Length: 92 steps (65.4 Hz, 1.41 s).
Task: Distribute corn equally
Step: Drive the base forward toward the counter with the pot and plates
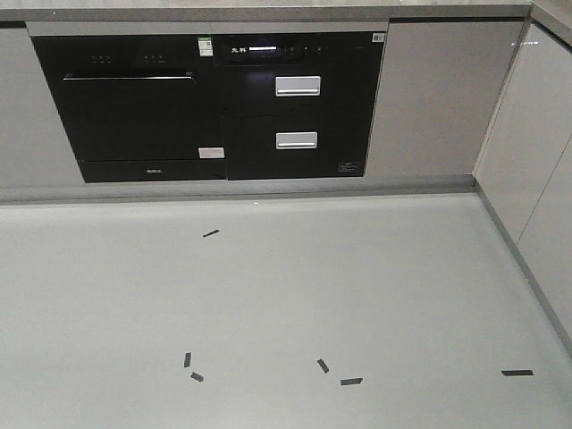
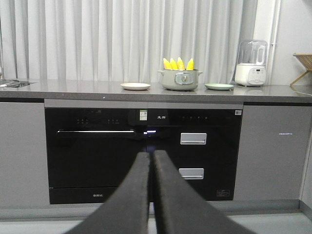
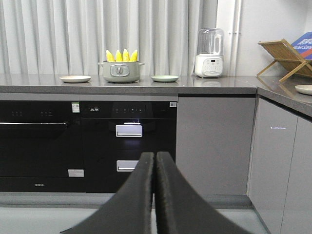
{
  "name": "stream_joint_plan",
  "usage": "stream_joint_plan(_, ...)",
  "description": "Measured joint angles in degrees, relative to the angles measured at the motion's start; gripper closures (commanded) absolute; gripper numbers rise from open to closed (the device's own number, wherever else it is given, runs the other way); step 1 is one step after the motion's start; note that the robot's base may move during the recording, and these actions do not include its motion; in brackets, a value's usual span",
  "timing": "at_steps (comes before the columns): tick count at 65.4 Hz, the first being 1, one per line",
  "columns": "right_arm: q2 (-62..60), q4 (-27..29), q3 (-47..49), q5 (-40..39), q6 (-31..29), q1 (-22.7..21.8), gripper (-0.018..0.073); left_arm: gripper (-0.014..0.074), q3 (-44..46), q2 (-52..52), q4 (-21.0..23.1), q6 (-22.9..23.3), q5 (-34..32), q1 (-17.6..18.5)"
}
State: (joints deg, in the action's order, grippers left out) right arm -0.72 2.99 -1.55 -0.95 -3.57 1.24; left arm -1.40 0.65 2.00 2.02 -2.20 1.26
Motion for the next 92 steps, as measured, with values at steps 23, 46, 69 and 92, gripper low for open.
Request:
stream_joint_plan(23, 0.0, 0.0, 0.0, 0.0, 0.0, 0.0, 0.0569, 0.0603, 0.0, 0.0, 0.0, 0.0, 0.0, 0.0)
stream_joint_plan(46, 0.0, 0.0, 0.0, 0.0, 0.0, 0.0, 0.0569, 0.0603, 0.0, 0.0, 0.0, 0.0, 0.0, 0.0)
stream_joint_plan(69, 0.0, 0.0, 0.0, 0.0, 0.0, 0.0, 0.0569, 0.0603, 0.0, 0.0, 0.0, 0.0, 0.0, 0.0)
stream_joint_plan(92, 0.0, 0.0, 0.0, 0.0, 0.0, 0.0, 0.0569, 0.0603, 0.0, 0.0, 0.0, 0.0, 0.0, 0.0)
